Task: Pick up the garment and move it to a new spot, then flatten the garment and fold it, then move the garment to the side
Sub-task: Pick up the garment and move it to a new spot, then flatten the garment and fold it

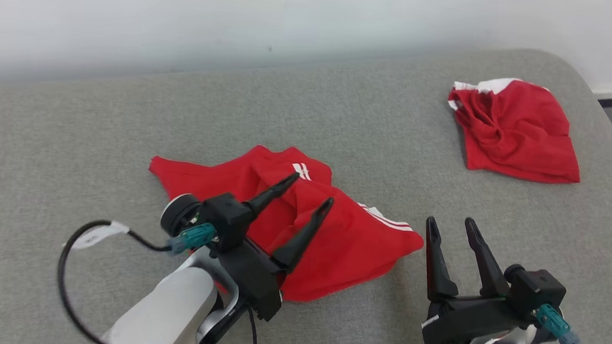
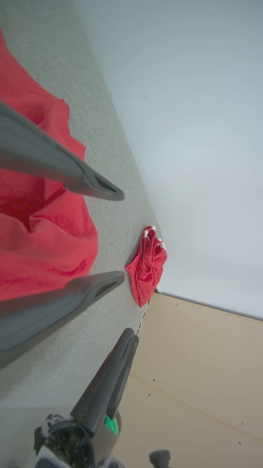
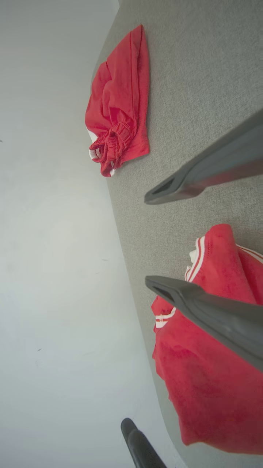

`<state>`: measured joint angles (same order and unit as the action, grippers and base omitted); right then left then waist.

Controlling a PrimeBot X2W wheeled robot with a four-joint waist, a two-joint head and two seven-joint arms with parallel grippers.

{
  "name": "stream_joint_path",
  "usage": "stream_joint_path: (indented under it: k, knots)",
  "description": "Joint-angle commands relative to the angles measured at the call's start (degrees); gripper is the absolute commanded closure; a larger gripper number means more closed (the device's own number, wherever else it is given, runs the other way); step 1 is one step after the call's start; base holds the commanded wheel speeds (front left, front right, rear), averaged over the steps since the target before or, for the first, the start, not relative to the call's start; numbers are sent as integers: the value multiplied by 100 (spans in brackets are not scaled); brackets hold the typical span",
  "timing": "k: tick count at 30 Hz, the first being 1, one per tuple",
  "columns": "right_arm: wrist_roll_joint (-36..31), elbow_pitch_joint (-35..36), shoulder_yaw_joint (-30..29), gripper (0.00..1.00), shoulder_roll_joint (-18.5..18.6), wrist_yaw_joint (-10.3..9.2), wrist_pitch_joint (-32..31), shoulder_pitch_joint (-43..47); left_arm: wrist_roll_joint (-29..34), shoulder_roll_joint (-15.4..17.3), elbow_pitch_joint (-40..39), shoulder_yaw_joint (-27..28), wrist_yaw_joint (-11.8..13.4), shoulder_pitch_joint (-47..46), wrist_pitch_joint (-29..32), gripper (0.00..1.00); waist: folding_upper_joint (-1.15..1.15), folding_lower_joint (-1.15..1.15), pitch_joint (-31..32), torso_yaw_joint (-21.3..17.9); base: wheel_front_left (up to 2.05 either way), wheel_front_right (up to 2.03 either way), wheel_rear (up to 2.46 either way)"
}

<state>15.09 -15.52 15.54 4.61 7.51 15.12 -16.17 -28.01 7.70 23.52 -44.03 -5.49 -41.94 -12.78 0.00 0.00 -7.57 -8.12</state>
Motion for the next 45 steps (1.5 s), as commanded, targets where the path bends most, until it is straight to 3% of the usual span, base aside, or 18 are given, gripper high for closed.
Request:
stream_joint_path:
  k: [1,13,20,24,32,45]
  knots:
    - [-43,0,-7,0,32,-4,9,69,67,32,-70,60,78,142,-75,0,0,0,91,90,0,0,0]
    - [-73,116,-266,0,125,-4,-82,403,266,543,-1024,747,1020,1281,-234,0,0,0,368,430,0,0,0]
    - [-75,202,-348,0,141,-4,-206,606,404,871,-1914,1717,1597,2337,-229,0,0,0,540,623,0,0,0]
    - [-53,226,-406,0,170,-4,-267,696,479,976,-2306,2165,1759,2862,-230,0,0,0,572,752,0,0,0]
    - [-37,204,-514,0,215,-4,-472,806,583,866,-2834,2944,1964,3626,-230,0,0,0,539,951,0,0,0]
    - [205,-390,-535,0,626,-4,-951,406,851,516,-2783,3261,1670,3845,-231,0,0,0,550,1269,0,0,0]
